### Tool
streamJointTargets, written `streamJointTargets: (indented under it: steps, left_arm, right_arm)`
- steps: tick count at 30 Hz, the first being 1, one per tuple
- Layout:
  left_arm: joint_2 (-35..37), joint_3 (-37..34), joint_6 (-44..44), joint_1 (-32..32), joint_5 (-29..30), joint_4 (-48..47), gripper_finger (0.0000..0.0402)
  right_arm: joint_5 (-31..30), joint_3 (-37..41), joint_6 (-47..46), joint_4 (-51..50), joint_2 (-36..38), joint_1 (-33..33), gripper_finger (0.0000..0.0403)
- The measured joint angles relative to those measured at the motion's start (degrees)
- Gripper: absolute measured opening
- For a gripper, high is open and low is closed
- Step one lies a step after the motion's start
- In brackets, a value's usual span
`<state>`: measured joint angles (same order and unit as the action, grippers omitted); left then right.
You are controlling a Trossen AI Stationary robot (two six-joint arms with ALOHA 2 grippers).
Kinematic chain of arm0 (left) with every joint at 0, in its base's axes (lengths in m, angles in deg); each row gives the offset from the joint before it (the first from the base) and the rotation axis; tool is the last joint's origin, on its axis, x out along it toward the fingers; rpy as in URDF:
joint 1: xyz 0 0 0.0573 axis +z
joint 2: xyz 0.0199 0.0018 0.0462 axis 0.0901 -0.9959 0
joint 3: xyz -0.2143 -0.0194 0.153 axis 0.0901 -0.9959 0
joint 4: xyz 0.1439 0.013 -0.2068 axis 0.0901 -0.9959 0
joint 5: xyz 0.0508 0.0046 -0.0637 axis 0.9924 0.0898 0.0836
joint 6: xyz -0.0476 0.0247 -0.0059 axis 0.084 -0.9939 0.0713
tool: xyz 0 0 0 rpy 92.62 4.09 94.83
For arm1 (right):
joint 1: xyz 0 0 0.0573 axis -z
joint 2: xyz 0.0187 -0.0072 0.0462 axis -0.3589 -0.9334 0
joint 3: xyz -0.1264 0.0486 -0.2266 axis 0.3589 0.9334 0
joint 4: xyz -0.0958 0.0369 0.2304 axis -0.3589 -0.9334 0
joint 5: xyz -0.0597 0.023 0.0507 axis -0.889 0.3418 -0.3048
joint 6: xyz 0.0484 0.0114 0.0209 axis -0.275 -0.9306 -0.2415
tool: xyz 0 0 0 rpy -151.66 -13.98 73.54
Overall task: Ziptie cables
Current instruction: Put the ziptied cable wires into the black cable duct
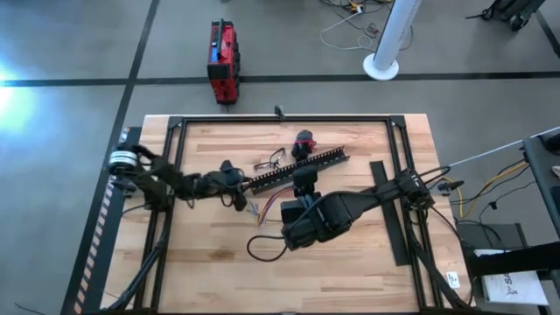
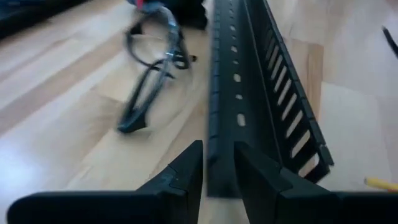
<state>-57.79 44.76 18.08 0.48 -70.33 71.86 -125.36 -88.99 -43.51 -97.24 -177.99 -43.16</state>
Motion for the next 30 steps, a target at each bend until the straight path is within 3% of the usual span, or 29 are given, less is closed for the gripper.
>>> streamJointTargets:
  steps: [6,11,14,24,30]
  left_arm:
    - [-7.3,7.0,-4.1,0.0,-1.6,-0.5,0.0067]
    - [-10.0,10.6,-5.7,0.1,-6.9,-3.2,0.0009]
    - [-10.1,11.2,-6.2,-0.1,-8.2,-4.5,0.0004]
    - [-9.7,11.1,-5.9,-1.4,-21.8,-5.0,0.0]
    - [-8.9,11.0,-4.3,-1.9,-22.9,-5.8,0.0002]
  right_arm:
    - [-1.6,2.7,0.0,-0.2,0.0,0.0,0.0013]
    - [-1.6,3.7,-0.2,-0.3,0.1,0.0,0.0013]
    - [-1.6,3.7,-0.3,-0.3,0.3,0.0,0.0013]
    - [-2.1,3.7,-0.3,0.0,1.3,0.0,0.0013]
    - [-2.4,3.7,-0.3,0.2,1.4,0.0,0.0013]
